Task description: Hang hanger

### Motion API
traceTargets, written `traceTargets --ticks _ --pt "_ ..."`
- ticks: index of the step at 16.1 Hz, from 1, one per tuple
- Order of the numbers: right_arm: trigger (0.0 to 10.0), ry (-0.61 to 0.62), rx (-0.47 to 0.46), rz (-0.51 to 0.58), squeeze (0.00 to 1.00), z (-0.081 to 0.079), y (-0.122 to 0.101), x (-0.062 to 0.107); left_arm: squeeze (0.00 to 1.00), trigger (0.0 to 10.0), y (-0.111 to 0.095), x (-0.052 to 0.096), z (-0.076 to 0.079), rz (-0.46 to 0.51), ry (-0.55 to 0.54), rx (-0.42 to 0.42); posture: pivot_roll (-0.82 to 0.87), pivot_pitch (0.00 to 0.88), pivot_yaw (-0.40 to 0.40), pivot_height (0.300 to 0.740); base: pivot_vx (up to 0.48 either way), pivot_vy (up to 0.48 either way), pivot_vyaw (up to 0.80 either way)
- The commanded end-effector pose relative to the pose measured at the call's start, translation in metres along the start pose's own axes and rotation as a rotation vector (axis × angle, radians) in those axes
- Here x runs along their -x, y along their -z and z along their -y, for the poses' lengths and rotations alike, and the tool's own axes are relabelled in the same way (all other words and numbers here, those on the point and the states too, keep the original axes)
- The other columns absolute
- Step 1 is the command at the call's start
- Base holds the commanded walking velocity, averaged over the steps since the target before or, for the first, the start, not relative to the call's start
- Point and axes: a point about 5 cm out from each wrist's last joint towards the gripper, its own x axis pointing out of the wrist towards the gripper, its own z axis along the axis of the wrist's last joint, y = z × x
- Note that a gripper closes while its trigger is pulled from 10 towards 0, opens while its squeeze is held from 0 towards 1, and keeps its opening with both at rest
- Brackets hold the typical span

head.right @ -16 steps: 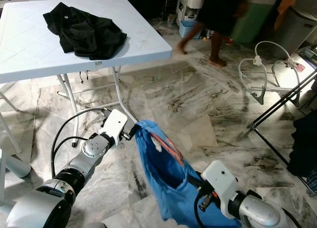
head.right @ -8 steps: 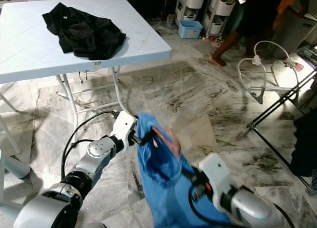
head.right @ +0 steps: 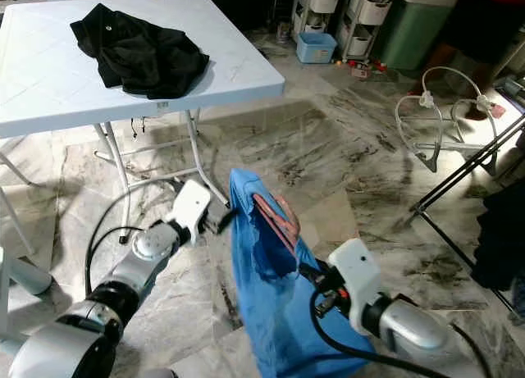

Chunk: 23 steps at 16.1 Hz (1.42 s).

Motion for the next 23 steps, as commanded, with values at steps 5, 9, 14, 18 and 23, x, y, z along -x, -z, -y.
traceTargets --ticks 5,9,14,18,23 --pt "10.0 -0.02 0.038 0.049 0.0 -0.001 -0.021 0.015 1.0 10.0 -0.008 -0.009 0.015 0.015 -0.002 0.022 0.04 0.076 -0.11 0.74 0.0 0.0 0.0" --pt "10.0 -0.016 0.036 0.061 0.0 -0.002 -0.027 0.017 1.0 10.0 -0.009 -0.012 0.026 0.011 0.017 0.072 0.03 0.073 -0.108 0.74 0.0 0.0 0.0" --pt "10.0 -0.078 0.021 0.109 0.0 -0.011 -0.04 0.021 0.13 1.0 -0.005 -0.011 0.023 -0.002 0.007 0.066 0.02 0.067 -0.108 0.74 0.0 0.0 0.0" --pt "10.0 -0.134 0.001 0.144 0.0 -0.02 -0.049 0.031 0.0 0.0 -0.009 -0.012 0.017 0.011 -0.023 0.073 0.01 0.061 -0.109 0.74 0.0 0.0 0.0" --pt "10.0 -0.151 -0.01 0.099 0.0 -0.023 -0.044 0.042 0.0 0.0 -0.011 -0.012 0.008 0.017 -0.069 0.053 0.01 0.055 -0.106 0.74 0.0 0.0 0.0"
